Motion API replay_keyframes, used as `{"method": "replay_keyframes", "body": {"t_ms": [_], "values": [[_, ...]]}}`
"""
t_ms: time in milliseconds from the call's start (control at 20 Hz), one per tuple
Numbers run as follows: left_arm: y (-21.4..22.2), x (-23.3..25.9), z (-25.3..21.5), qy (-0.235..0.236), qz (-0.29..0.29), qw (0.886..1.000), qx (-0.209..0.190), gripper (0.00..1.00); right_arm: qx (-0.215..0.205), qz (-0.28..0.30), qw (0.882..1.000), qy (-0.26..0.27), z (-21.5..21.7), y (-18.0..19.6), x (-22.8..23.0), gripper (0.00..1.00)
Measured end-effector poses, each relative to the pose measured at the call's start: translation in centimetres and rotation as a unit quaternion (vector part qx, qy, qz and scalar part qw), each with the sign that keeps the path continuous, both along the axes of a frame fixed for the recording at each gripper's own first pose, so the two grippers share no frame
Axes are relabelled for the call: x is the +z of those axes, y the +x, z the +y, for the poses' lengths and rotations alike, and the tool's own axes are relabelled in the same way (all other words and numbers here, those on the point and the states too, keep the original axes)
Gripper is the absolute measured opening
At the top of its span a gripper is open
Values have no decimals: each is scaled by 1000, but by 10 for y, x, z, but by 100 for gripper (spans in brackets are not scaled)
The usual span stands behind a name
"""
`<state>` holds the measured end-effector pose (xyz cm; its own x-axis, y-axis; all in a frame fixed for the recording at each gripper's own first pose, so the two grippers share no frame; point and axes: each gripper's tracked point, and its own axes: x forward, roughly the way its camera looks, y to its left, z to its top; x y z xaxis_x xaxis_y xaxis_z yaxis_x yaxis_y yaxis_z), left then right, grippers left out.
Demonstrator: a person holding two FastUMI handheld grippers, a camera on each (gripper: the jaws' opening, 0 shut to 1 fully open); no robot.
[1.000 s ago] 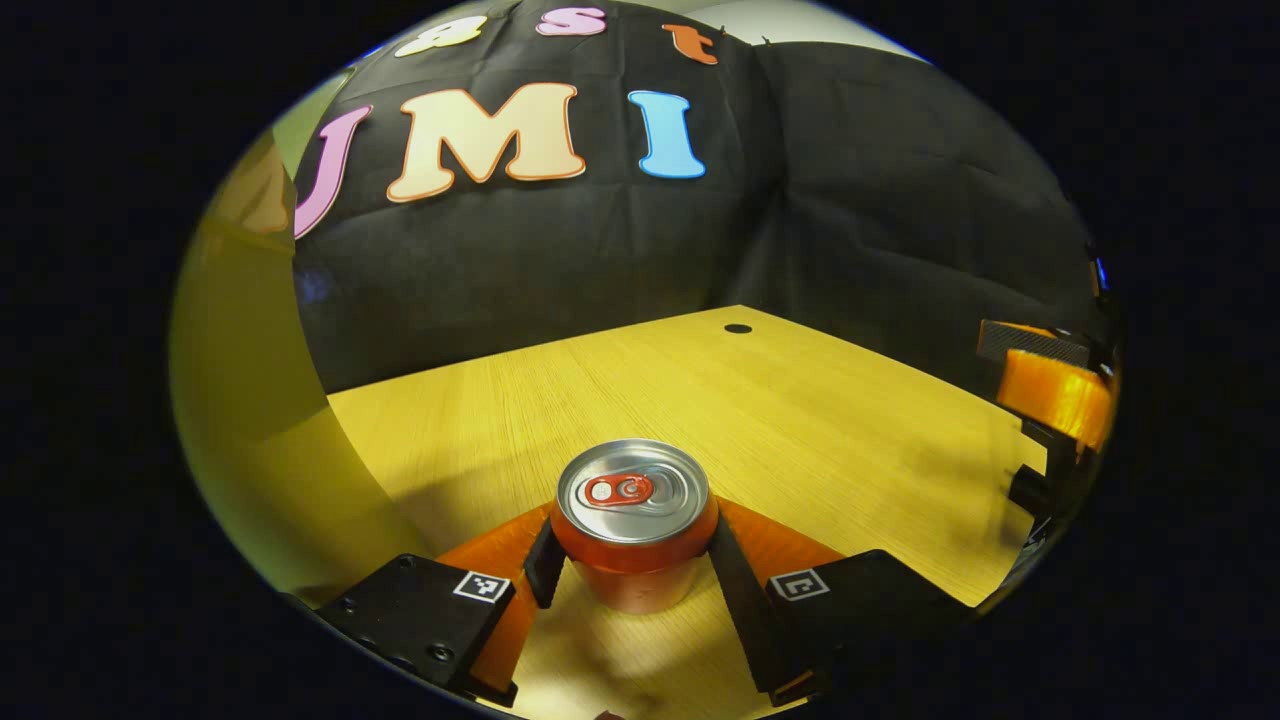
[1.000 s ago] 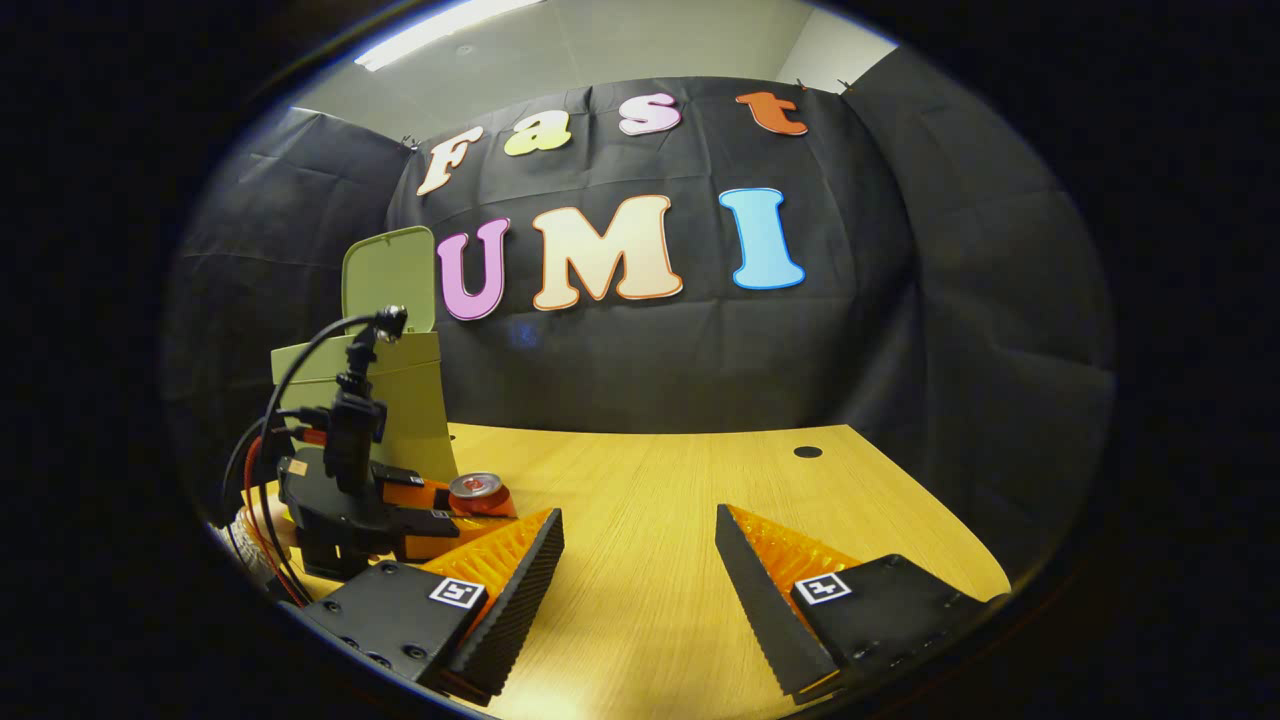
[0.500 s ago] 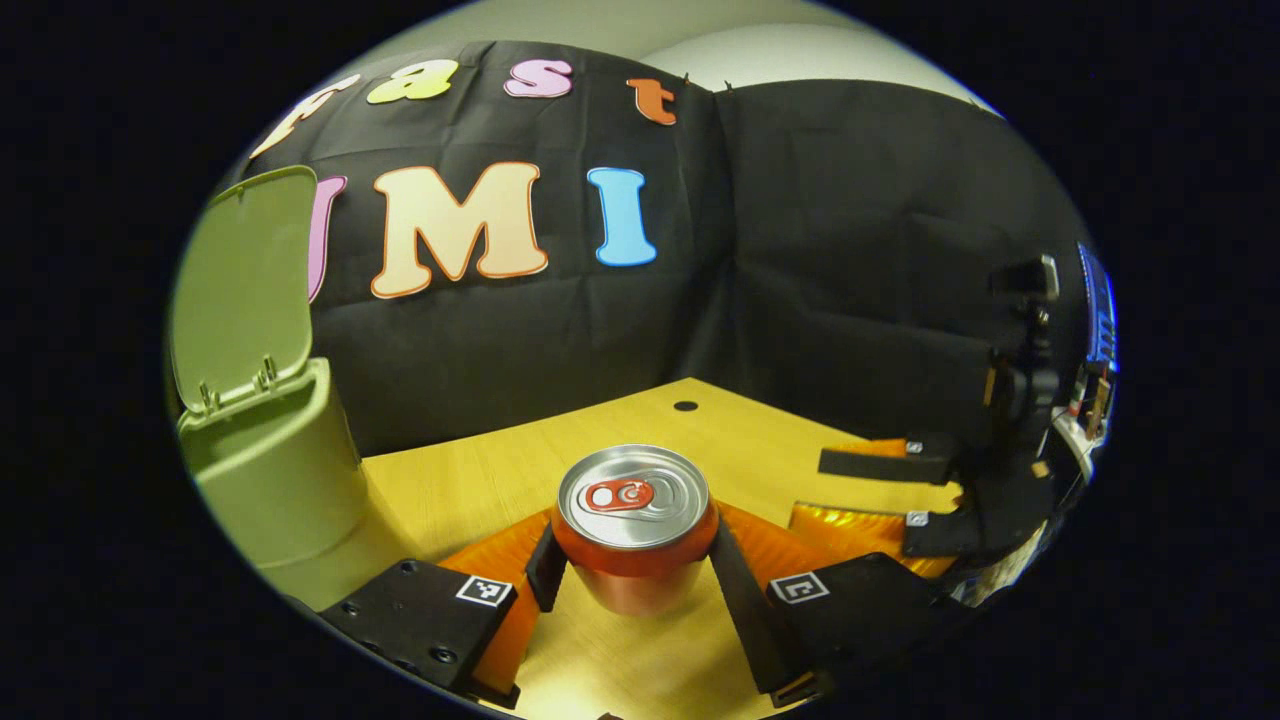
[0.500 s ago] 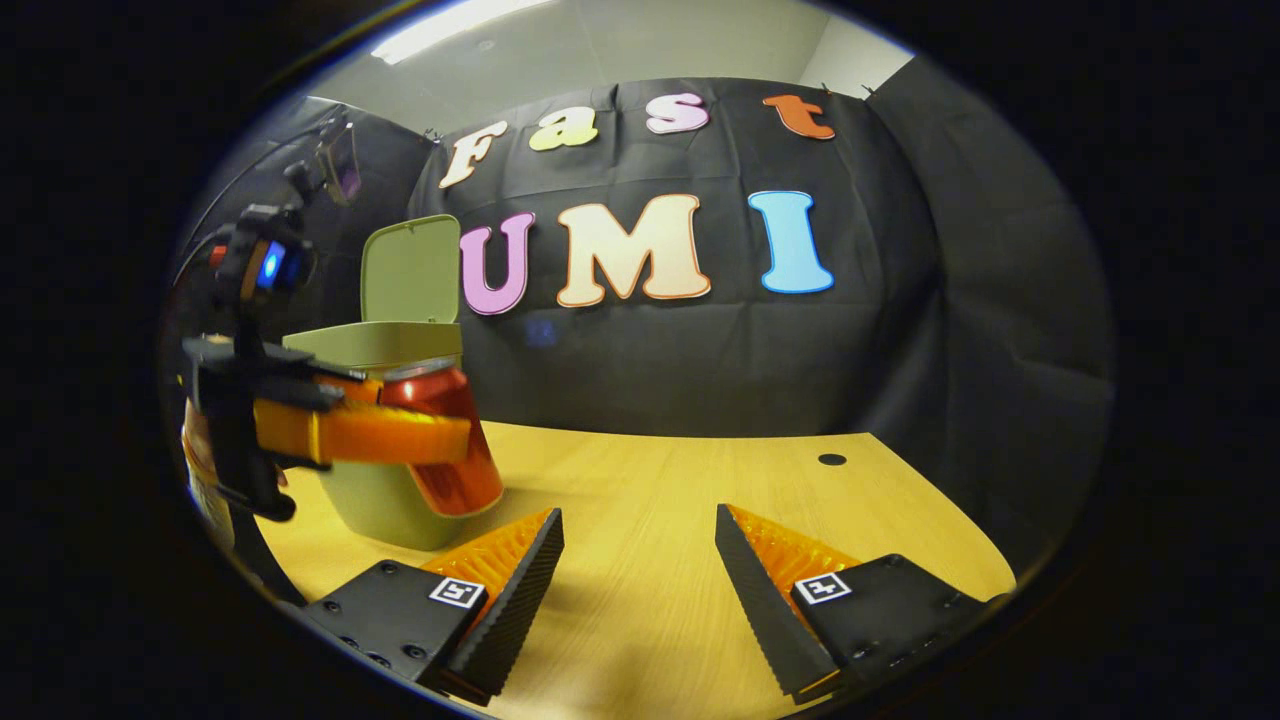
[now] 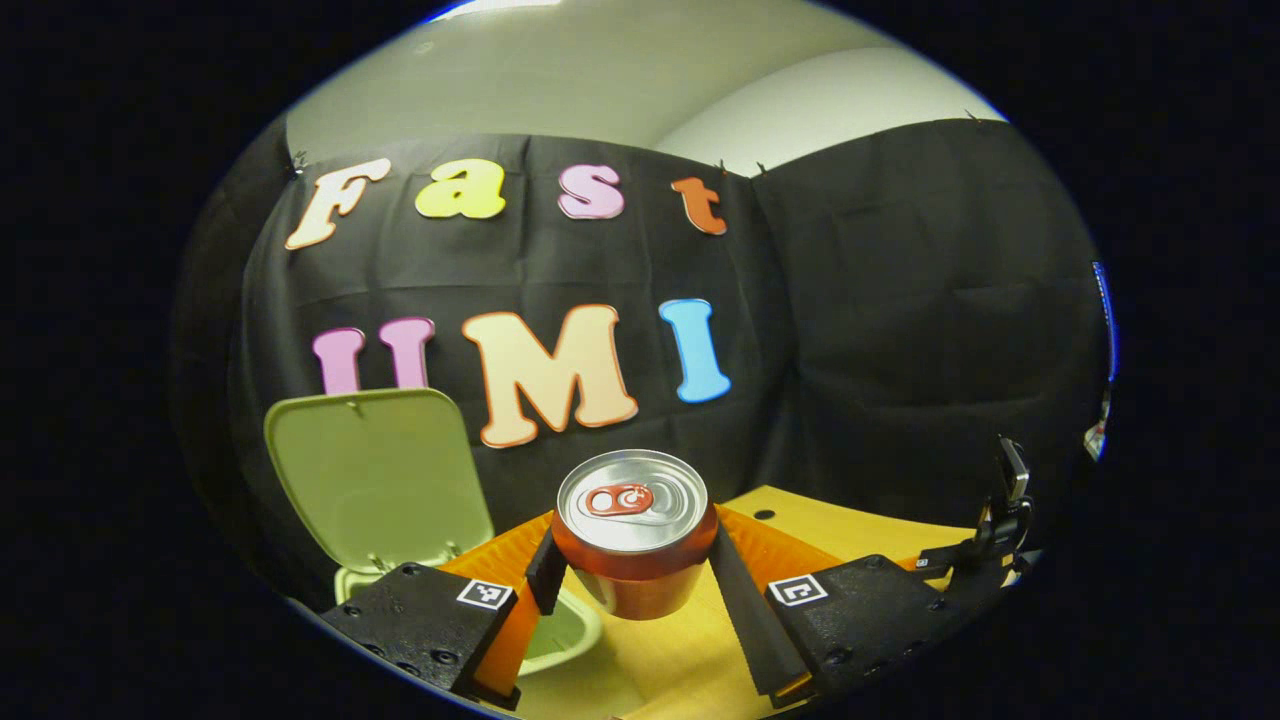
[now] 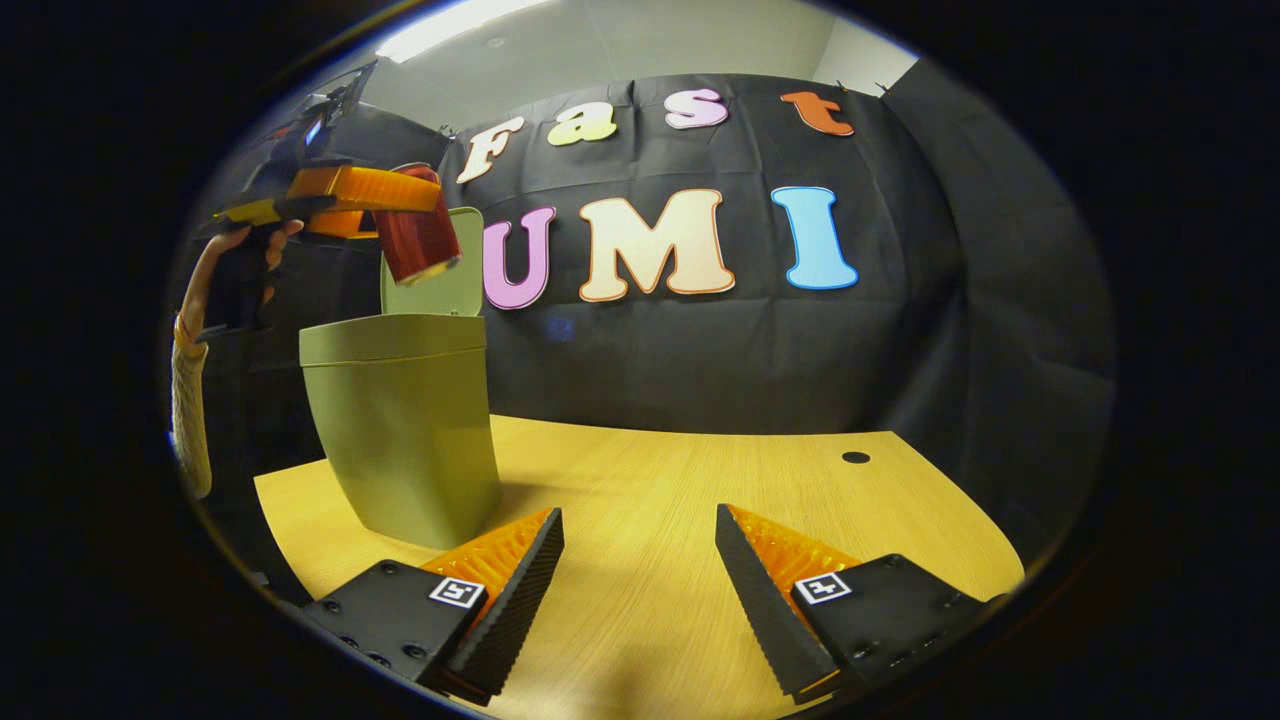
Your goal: Press the lid of the desktop garbage bin to open it, pick up the crumpled paper on the desktop and throw it into the bin, then pick up the pop can on the desktop and drop it into the bin, and finally close the garbage bin lid.
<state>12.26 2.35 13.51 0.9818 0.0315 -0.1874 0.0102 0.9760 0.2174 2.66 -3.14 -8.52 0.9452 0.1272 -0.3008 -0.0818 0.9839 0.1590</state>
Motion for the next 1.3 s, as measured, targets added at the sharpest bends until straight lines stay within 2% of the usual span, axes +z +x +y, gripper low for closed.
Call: {"method": "replay_keyframes", "body": {"t_ms": [250, 450, 700, 900, 1000, 1150, 1250, 1300], "values": [[-16, 8, 73, 23, -5, 996, 87, 77, 5, -2, 1000, 1, 5, -2, 2, 96], [-26, -19, 109, 12, 31, 991, 128, 78, 6, -7, 1000, 4, 5, -3, 7, 96], [-34, -39, 132, -4, 65, 985, 160, 78, 3, -11, 1000, 8, 2, -4, 11, 96], [-30, -29, 134, 13, 60, 983, 170, 79, 2, -7, 1000, 9, 1, -4, 8, 96], [-27, -17, 127, 19, 50, 985, 164, 84, 1, -7, 1000, 10, 1, -4, 7, 96], [-15, 6, 115, 17, 37, 987, 153, 84, 2, -8, 1000, 10, 3, -3, 8, 96], [-7, 28, 115, 26, 19, 987, 158, 86, 2, -9, 1000, 8, 2, -4, 7, 96], [-4, 39, 115, 31, 11, 987, 160, 84, 1, -9, 1000, 7, 1, -4, 8, 96]]}}
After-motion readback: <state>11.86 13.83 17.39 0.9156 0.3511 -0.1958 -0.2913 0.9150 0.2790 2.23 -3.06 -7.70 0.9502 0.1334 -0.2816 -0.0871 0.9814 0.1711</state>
